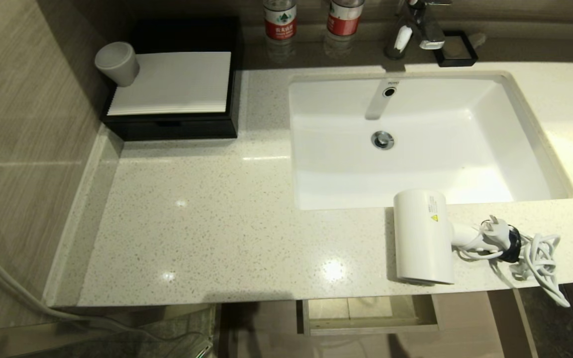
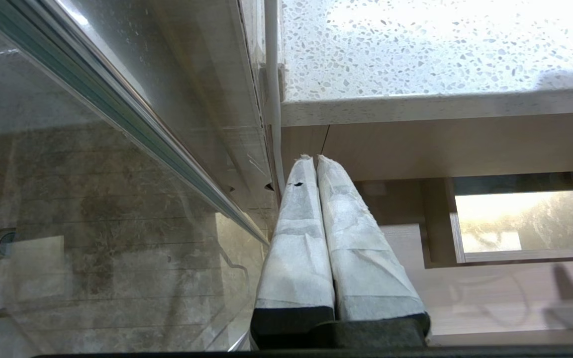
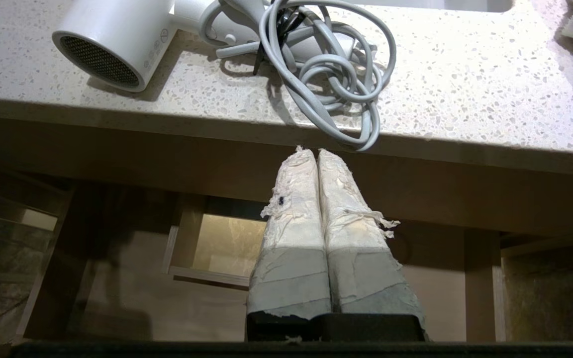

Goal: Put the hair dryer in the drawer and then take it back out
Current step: Pick up the hairdryer

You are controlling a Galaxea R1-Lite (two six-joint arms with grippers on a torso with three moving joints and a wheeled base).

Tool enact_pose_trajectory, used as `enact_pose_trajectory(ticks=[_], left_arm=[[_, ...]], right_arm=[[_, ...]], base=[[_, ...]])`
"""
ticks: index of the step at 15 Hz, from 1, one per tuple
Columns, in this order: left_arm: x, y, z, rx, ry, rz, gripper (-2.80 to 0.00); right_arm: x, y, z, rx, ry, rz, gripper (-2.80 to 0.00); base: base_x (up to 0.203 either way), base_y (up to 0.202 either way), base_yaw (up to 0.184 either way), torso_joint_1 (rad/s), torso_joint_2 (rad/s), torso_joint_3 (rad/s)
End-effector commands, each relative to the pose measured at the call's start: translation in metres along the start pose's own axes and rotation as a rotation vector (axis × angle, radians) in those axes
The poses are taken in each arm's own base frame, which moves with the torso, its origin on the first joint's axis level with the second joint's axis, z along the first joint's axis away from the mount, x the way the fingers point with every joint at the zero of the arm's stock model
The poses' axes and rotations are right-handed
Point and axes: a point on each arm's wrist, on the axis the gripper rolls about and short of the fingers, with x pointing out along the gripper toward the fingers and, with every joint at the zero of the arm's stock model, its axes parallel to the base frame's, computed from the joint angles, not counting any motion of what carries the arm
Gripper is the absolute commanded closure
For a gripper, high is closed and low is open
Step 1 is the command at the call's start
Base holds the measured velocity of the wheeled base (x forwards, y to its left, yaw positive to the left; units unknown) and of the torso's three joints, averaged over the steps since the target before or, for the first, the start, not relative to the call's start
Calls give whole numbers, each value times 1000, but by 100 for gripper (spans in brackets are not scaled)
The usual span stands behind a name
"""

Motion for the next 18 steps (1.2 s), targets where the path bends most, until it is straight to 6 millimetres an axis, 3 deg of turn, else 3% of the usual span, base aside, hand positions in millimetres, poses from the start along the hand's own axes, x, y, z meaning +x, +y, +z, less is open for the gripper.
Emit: enact_pose_trajectory(ticks=[1, 4, 6, 8, 10, 13, 16, 18], left_arm=[[0, 0, 0, -1, -1, 0, 0], [0, 0, 0, -1, 0, 0, 0], [0, 0, 0, -1, -1, 0, 0], [0, 0, 0, -1, -1, 1, 0], [0, 0, 0, -1, 0, 0, 0], [0, 0, 0, -1, -1, 0, 0], [0, 0, 0, -1, -1, 0, 0], [0, 0, 0, -1, -1, 0, 0]], right_arm=[[-2, 1, -6, 0, -19, 1, 0], [-22, -3, 45, -1, -120, -8, 0], [-51, -6, 87, 3, -198, -33, 0], [-93, -9, 134, 20, -249, -52, 0], [-125, -11, 174, 35, -187, -44, 0], [-108, -11, 203, 40, 57, 78, 0], [-73, -9, 183, 29, 329, 287, 0], [-56, -15, 166, 19, 409, 410, 0]], base=[[0, 0, 0, 17, -48, -26], [0, 0, 0, 38, -66, -34], [0, 0, 0, 37, -50, -26], [0, 0, 0, 27, -39, -27], [0, 0, 0, 0, 0, 0], [0, 0, 0, 0, 0, 0], [0, 0, 0, 0, 0, 0], [0, 0, 0, 0, 0, 0]])
